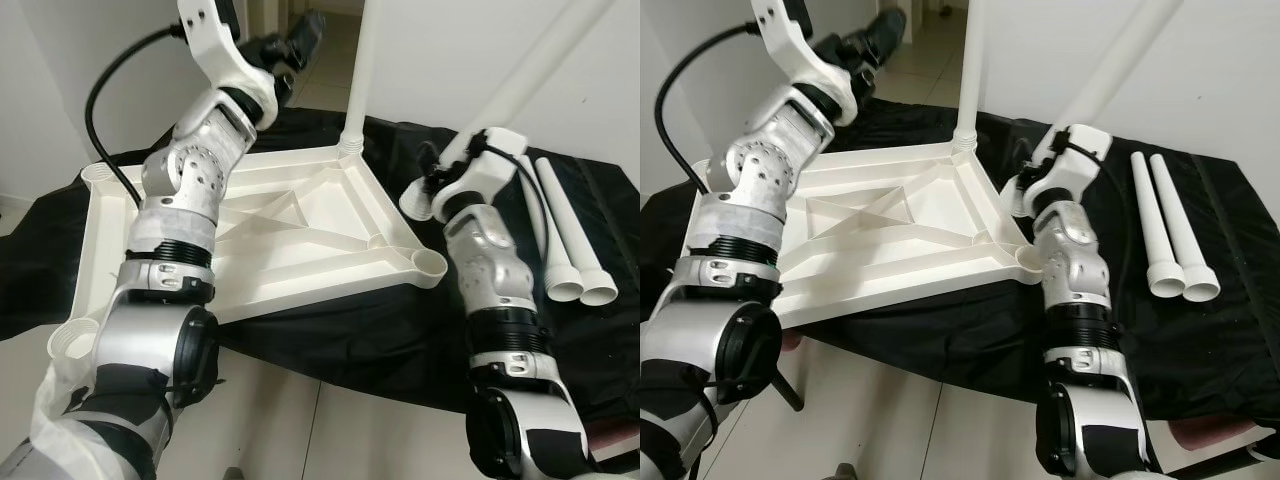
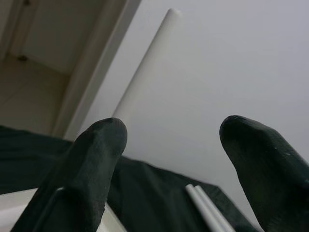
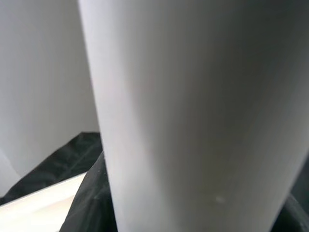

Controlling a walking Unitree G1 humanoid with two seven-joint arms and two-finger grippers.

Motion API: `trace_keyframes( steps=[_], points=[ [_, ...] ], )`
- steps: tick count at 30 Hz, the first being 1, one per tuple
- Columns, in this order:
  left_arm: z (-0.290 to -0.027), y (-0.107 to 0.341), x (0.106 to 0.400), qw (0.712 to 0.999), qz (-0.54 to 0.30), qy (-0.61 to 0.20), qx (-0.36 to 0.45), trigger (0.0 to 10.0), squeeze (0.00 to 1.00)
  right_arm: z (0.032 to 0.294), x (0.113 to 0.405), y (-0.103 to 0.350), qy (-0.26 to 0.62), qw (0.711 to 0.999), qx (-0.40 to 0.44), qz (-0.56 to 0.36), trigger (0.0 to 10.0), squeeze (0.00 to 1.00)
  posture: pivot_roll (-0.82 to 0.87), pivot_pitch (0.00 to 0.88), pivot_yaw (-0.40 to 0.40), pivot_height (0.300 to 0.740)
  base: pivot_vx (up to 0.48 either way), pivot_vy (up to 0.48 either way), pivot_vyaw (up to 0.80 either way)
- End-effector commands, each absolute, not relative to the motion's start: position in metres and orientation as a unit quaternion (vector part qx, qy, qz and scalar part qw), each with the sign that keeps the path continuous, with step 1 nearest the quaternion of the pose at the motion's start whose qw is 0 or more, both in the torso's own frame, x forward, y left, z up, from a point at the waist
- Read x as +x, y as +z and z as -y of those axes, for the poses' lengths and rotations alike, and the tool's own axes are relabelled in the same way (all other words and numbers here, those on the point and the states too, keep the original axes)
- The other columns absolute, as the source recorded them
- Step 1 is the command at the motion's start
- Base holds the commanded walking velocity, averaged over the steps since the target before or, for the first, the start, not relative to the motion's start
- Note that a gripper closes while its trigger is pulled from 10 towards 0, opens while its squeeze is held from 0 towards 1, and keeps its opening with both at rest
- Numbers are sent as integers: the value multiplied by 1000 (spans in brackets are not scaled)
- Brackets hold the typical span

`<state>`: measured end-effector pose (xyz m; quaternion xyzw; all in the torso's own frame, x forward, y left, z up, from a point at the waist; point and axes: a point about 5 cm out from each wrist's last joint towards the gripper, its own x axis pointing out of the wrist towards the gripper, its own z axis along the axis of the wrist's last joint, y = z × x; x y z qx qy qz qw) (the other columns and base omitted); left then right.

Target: Building children table

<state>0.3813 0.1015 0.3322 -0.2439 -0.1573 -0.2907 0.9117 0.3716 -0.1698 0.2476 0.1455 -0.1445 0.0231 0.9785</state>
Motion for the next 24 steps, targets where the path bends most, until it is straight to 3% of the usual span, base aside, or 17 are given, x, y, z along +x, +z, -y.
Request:
trace_keyframes(
  steps=[1, 11, 24],
  points=[
    [-103, 330, 378, 920, 151, -280, -227, 10000, 0, 170, 369, 247, 25, 977, 147, 150, 10000, 0, 26, 0, -32, 740, 0, 0, 0],
    [-114, 287, 382, 951, 119, -213, -192, 10000, 0, 171, 359, 249, 31, 977, 131, 163, 10000, 0, 15, 7, -36, 740, 0, 0, 0],
    [-119, 274, 378, 960, 104, -190, -176, 10000, 0, 173, 354, 243, 33, 981, 122, 149, 10000, 0, 8, 23, -33, 740, 0, 0, 0]
  ],
)
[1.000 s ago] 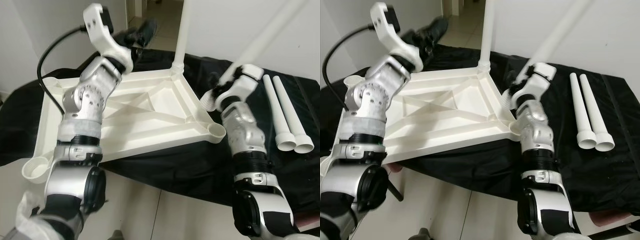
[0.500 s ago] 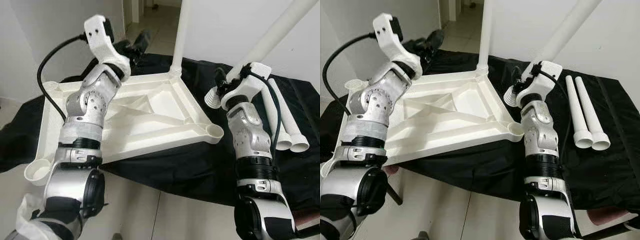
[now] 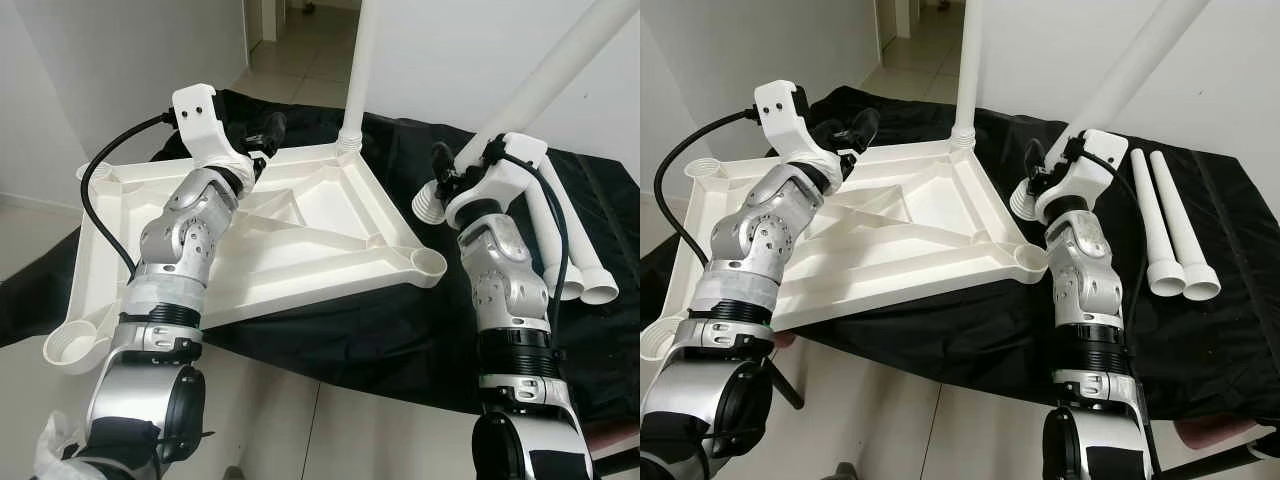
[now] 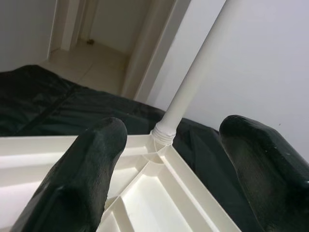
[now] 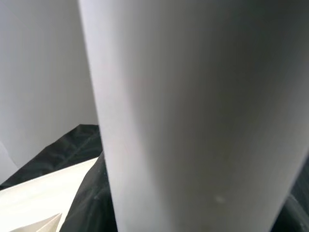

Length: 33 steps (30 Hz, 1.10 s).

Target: Building children table

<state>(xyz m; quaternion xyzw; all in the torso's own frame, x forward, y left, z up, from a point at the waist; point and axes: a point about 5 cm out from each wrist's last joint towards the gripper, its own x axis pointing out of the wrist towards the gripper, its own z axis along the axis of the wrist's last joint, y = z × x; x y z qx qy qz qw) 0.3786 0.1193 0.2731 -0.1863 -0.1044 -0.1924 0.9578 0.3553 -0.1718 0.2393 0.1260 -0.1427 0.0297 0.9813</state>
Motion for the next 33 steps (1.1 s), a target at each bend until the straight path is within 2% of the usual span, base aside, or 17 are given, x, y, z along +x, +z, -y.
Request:
trace_keyframes(
  steps=[1, 13, 16, 17, 20, 29, 33],
  points=[
    [-119, 273, 378, 961, 105, -188, -175, 10000, 0, 173, 354, 242, 34, 981, 120, 147, 10000, 0, 8, 23, -33, 740, 0, 0, 0],
    [-123, 272, 376, 966, 120, -179, -146, 10000, 0, 172, 351, 238, 43, 984, 108, 133, 10000, 0, 14, 33, -34, 740, 0, 0, 0],
    [-116, 266, 371, 973, 136, -182, -37, 10000, 0, 172, 350, 235, 51, 986, 93, 128, 10000, 0, 17, 30, -30, 740, 0, 0, 0],
    [-116, 266, 371, 973, 136, -182, -37, 10000, 0, 172, 350, 235, 51, 986, 93, 128, 10000, 0, 17, 30, -30, 740, 0, 0, 0],
    [-111, 260, 367, 973, 146, -179, 29, 10000, 0, 173, 348, 234, 55, 987, 84, 126, 10000, 0, 17, 30, -30, 740, 0, 0, 0],
    [-97, 223, 339, 971, 121, -206, 24, 10000, 0, 169, 342, 227, 77, 989, 37, 125, 10000, 0, 7, 13, 14, 740, 0, 0, 0],
    [-98, 220, 337, 972, 118, -200, 26, 10000, 0, 168, 342, 228, 82, 988, 28, 128, 10000, 0, 5, 14, 23, 740, 0, 0, 0]
  ],
)
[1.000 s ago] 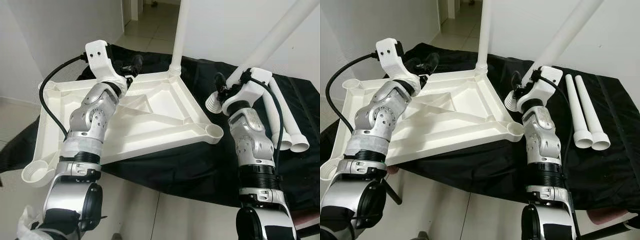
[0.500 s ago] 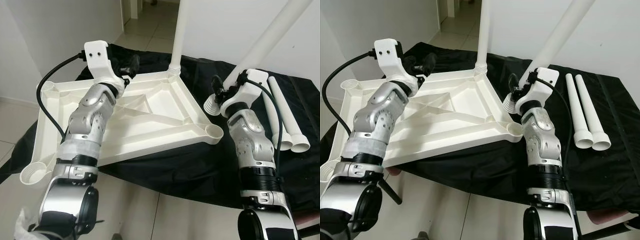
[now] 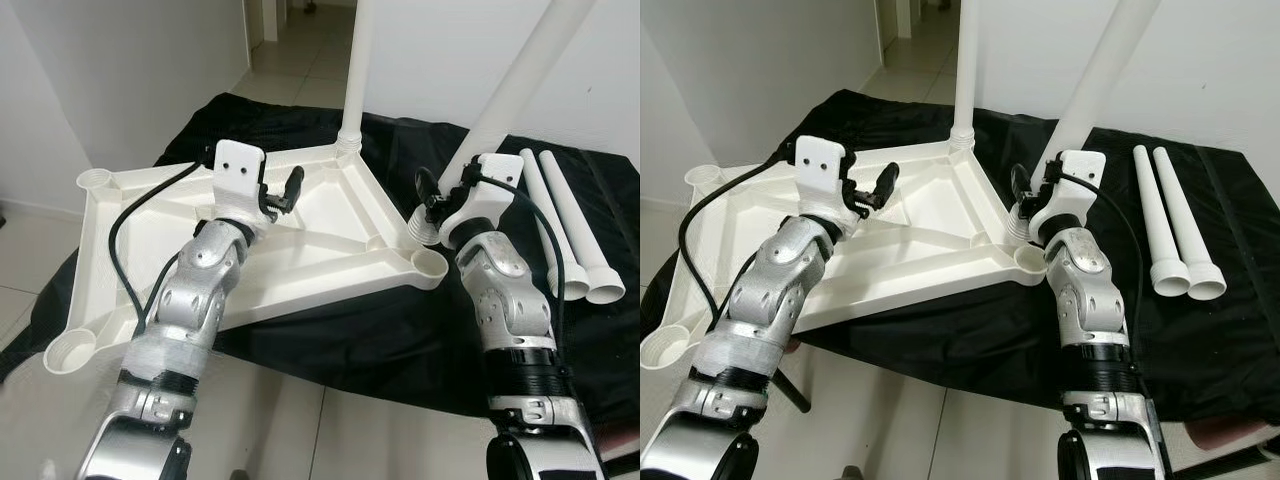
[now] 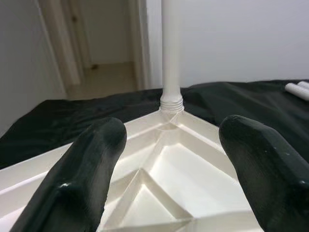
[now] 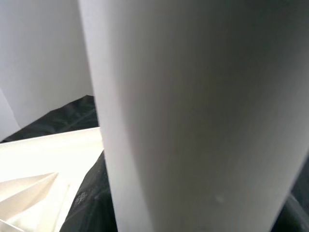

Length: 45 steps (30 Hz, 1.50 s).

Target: Building children table

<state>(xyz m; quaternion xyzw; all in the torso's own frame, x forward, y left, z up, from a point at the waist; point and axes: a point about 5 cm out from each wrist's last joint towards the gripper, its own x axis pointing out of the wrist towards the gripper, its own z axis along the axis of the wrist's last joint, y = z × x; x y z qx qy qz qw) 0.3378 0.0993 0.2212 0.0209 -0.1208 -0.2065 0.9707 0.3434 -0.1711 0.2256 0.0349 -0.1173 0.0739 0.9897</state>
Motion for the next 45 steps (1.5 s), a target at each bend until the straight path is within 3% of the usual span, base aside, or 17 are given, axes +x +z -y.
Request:
trace_keyframes(
  steps=[1, 10, 18, 25, 45],
  points=[
    [-99, 219, 337, 973, 115, -196, 27, 10000, 0, 167, 342, 228, 83, 988, 26, 130, 10000, 0, 5, 14, 23, 740, 0, 0, 0],
    [-95, 212, 326, 974, 104, -202, 25, 10000, 0, 166, 343, 232, 88, 986, 5, 140, 10000, 0, 3, 16, 46, 740, 0, 0, 0],
    [-80, 198, 309, 961, 88, -263, 21, 10000, 0, 178, 343, 214, 67, 991, -3, 115, 10000, 0, 12, 25, -5, 740, 0, 0, 0],
    [-82, 181, 301, 958, 65, -279, 23, 10000, 0, 189, 345, 207, 50, 993, -25, 108, 10000, 0, 6, 29, -20, 740, 0, 0, 0],
    [-77, 193, 309, 956, 64, -286, 6, 10000, 0, 205, 345, 193, 32, 994, -38, 93, 10000, 0, -15, 13, -37, 740, 0, 0, 0]
  ],
)
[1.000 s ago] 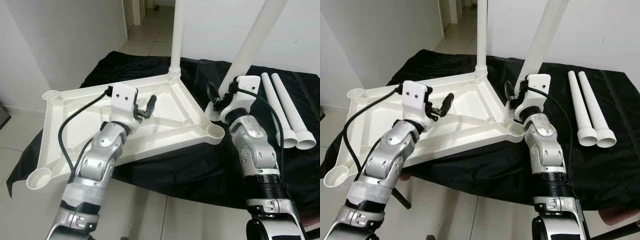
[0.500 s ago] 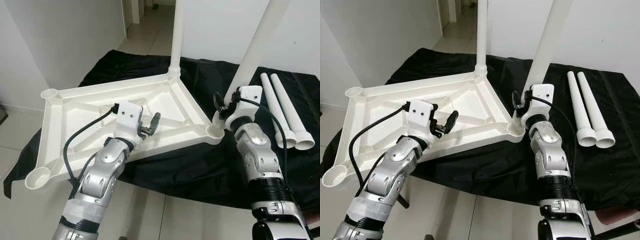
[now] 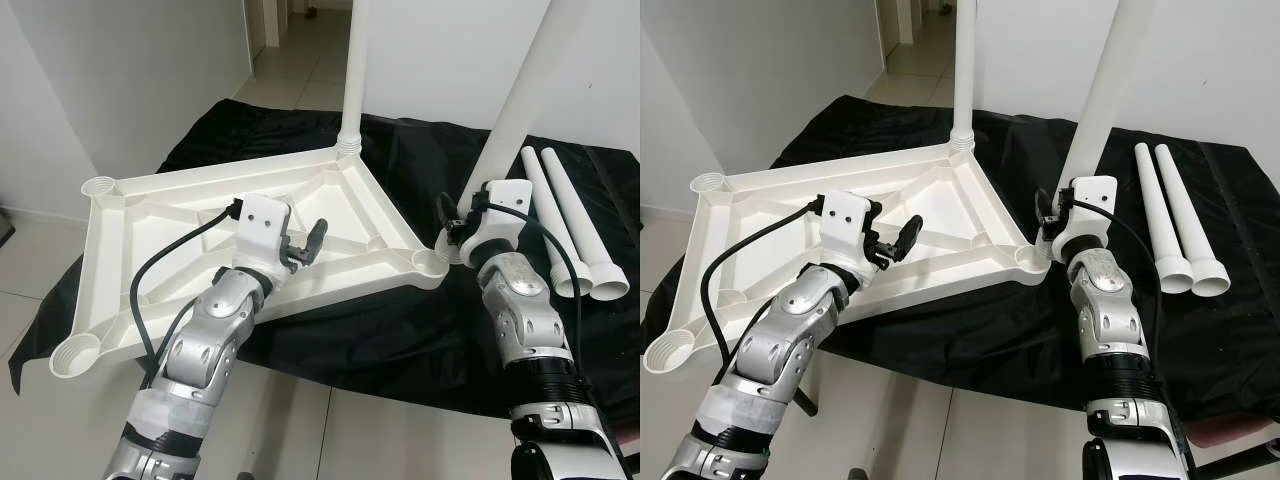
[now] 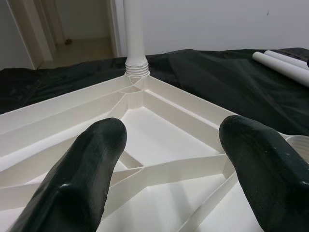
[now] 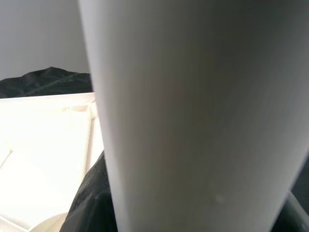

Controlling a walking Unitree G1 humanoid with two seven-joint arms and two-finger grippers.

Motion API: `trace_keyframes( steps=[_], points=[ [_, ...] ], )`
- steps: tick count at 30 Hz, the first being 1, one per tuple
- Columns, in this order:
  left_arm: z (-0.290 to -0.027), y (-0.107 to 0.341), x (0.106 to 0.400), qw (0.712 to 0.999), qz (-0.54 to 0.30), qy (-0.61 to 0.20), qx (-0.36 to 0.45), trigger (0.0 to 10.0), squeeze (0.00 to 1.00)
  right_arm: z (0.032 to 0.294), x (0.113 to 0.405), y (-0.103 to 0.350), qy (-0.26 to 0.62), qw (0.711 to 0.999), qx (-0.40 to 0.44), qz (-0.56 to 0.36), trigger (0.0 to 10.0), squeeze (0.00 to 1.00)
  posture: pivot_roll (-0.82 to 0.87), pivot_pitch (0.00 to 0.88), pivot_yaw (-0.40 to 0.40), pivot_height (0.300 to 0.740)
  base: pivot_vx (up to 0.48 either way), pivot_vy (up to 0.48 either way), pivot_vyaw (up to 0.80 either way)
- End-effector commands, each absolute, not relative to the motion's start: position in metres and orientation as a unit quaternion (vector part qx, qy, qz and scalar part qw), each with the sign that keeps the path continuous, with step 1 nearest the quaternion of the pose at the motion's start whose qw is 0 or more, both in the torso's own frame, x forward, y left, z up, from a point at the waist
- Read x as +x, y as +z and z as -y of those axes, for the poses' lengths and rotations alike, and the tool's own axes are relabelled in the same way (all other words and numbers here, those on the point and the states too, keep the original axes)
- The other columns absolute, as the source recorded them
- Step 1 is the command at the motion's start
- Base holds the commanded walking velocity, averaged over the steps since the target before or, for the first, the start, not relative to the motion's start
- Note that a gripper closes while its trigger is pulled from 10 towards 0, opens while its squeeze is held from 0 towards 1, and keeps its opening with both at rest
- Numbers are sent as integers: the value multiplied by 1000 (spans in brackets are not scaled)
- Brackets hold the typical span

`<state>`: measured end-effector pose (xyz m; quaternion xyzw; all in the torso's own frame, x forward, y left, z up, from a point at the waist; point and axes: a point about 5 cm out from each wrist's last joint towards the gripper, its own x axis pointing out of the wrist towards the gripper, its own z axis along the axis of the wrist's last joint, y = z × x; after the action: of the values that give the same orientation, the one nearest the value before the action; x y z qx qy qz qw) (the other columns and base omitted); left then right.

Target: Building children table

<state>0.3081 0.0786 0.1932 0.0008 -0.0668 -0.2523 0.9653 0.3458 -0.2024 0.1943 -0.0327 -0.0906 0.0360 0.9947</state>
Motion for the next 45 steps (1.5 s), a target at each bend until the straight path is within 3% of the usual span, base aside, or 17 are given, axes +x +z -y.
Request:
trace_keyframes(
  steps=[1, 5, 11, 27, 33, 45],
  points=[
    [-76, 194, 311, 957, 65, -284, 4, 10000, 0, 208, 345, 192, 27, 995, -38, 92, 10000, 0, -17, 6, -45, 740, 0, 0, 0],
    [-63, 202, 314, 954, 88, -287, 2, 10000, 0, 221, 345, 193, 15, 995, -48, 82, 10000, 0, -2, 0, -114, 740, 0, 0, 0],
    [-59, 213, 316, 953, 109, -281, -6, 10000, 0, 231, 344, 201, 6, 995, -59, 76, 10000, 0, -20, 30, -121, 740, 0, 0, 0],
    [-66, 218, 328, 957, 116, -267, -3, 10000, 0, 237, 349, 213, -1, 994, -75, 77, 10000, 0, -33, 0, -133, 740, 0, 0, 0],
    [-69, 221, 328, 952, 106, -288, -2, 10000, 0, 219, 350, 217, 13, 993, -64, 97, 10000, 0, -25, 0, -54, 740, 0, 0, 0],
    [-54, 204, 309, 922, 60, -383, 11, 10000, 0, 203, 348, 198, 49, 992, -50, 102, 10000, 0, 8, 7, -69, 740, 0, 0, 0]
  ],
)
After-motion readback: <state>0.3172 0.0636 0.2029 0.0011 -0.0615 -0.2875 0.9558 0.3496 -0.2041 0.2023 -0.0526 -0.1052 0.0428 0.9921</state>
